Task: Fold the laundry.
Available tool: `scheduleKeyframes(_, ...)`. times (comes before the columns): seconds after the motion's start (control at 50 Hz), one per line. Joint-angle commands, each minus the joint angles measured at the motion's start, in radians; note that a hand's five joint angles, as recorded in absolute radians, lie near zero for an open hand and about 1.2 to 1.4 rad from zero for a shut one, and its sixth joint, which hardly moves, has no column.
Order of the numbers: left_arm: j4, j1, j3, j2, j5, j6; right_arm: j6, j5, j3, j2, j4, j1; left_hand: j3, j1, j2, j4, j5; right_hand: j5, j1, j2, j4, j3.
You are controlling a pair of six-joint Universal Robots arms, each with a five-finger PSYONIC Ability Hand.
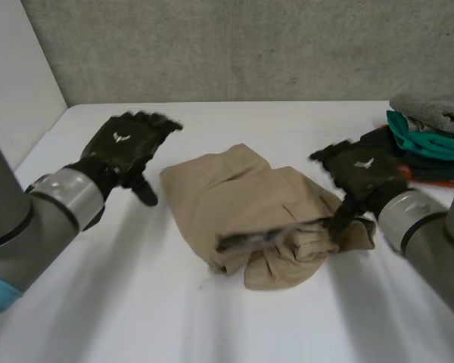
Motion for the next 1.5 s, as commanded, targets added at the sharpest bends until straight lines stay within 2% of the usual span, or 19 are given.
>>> scheduleKeyframes(0.02, -0.017, 0.106, -0.082, -0.031, 0.084, -0.004, -0.03, 0.011, 0.06, -0.032, -0.045, 0.168, -0.037, -0.022, -0.03, -0.026, -0.048, -0.048, -0.057, -0.039, -0.037, -0.038)
scheduleKeyframes(0.14, -0.02, 0.165, -0.108, -0.034, 0.095, -0.008, -0.126, 0.066, 0.102, -0.026, -0.107, 0.308, -0.037, -0.022, -0.03, -0.026, -0.048, -0.048, -0.057, -0.039, -0.037, -0.038)
scheduleKeyframes(0.22, -0.017, 0.195, -0.117, -0.026, 0.105, -0.014, -0.197, 0.146, 0.106, 0.02, -0.113, 0.381, -0.037, -0.022, -0.03, -0.026, -0.048, -0.048, -0.057, -0.039, -0.037, -0.038)
scheduleKeyframes(0.24, -0.017, 0.199, -0.119, -0.022, 0.107, -0.017, -0.209, 0.194, 0.106, 0.037, -0.116, 0.409, -0.037, -0.022, -0.03, -0.026, -0.048, -0.048, -0.057, -0.039, -0.037, -0.038)
scheduleKeyframes(0.38, -0.004, 0.227, -0.133, 0.013, 0.121, -0.06, -0.177, 0.394, 0.099, 0.135, -0.128, 0.524, -0.037, -0.022, -0.03, -0.026, -0.048, -0.048, -0.057, -0.039, -0.037, -0.038)
scheduleKeyframes(0.44, 0.006, 0.225, -0.14, 0.009, 0.121, -0.079, -0.16, 0.417, 0.096, 0.181, -0.163, 0.532, -0.037, -0.022, -0.03, -0.026, -0.048, -0.048, -0.057, -0.039, -0.037, -0.038)
scheduleKeyframes(0.52, 0.019, 0.216, -0.147, -0.011, 0.122, -0.083, -0.152, 0.419, 0.077, 0.27, -0.225, 0.524, -0.037, -0.022, -0.03, -0.026, -0.048, -0.039, -0.049, -0.031, -0.028, -0.029)
scheduleKeyframes(0.58, 0.026, 0.198, -0.147, -0.034, 0.119, -0.083, -0.157, 0.428, 0.045, 0.328, -0.301, 0.503, -0.037, -0.022, -0.03, -0.026, -0.048, 0.516, 0.507, 0.525, 0.527, 0.526)
scheduleKeyframes(0.6, 0.031, 0.192, -0.147, -0.042, 0.118, -0.083, -0.158, 0.43, 0.039, 0.335, -0.326, 0.5, -0.037, -0.022, -0.03, -0.026, -0.048, 0.789, 0.78, 0.798, 0.8, 0.799)
scheduleKeyframes(0.62, 0.034, 0.186, -0.147, -0.048, 0.118, -0.083, -0.158, 0.427, 0.031, 0.332, -0.384, 0.493, -0.037, -0.022, -0.03, -0.026, -0.048, 1.17, 1.161, 1.179, 1.181, 1.18)
scheduleKeyframes(0.7, 0.071, 0.158, -0.137, -0.094, 0.111, -0.083, -0.171, 0.405, 0.042, 0.246, -0.472, 0.486, -0.037, -0.022, -0.03, -0.026, -0.048, 1.174, 1.164, 1.183, 1.185, 1.184)
scheduleKeyframes(0.82, 0.146, 0.11, -0.108, -0.186, 0.095, -0.074, -0.175, 0.322, 0.042, 0.06, -0.49, 0.467, -0.037, -0.022, -0.03, -0.026, -0.048, 1.174, 1.164, 1.183, 1.185, 1.184)
scheduleKeyframes(0.92, 0.177, 0.064, -0.058, -0.27, 0.058, -0.064, -0.142, 0.272, 0.024, -0.049, -0.412, 0.452, -0.037, -0.022, -0.03, -0.026, -0.048, 1.174, 1.164, 1.183, 1.185, 1.184)
scheduleKeyframes(1.1, 0.183, -0.031, 0.106, -0.411, -0.068, -0.083, -0.025, 0.244, -0.015, -0.147, -0.268, 0.441, -0.037, -0.022, -0.03, -0.026, -0.048, 1.174, 1.164, 1.183, 1.185, 1.184)
scheduleKeyframes(1.2, 0.186, -0.04, 0.176, -0.422, -0.165, -0.157, 0.009, 0.224, -0.019, -0.184, -0.249, 0.42, 1.029, 1.044, 1.036, 1.041, 1.018, 1.174, 1.164, 1.183, 1.185, 1.184)
scheduleKeyframes(1.22, 0.189, -0.038, 0.188, -0.407, -0.187, -0.2, 0.013, 0.218, -0.019, -0.198, -0.248, 0.403, 1.183, 1.198, 1.19, 1.194, 1.172, 1.174, 1.164, 1.183, 1.185, 1.184)
scheduleKeyframes(1.28, 0.187, -0.038, 0.192, -0.376, -0.174, -0.266, 0.012, 0.206, -0.019, -0.215, -0.248, 0.38, 1.184, 1.199, 1.191, 1.196, 1.173, 1.174, 1.164, 1.183, 1.185, 1.184)
scheduleKeyframes(1.38, 0.16, -0.029, 0.154, -0.295, -0.077, -0.352, 0.01, 0.177, -0.039, -0.238, -0.257, 0.326, 1.184, 1.199, 1.191, 1.196, 1.173, 1.174, 1.164, 1.183, 1.185, 1.184)
scheduleKeyframes(1.5, 0.164, 0.066, 0.094, -0.05, -0.05, -0.363, 0.01, 0.155, -0.125, -0.242, -0.24, 0.263, 1.184, 1.199, 1.191, 1.196, 1.173, 1.174, 1.164, 1.183, 1.185, 1.184)
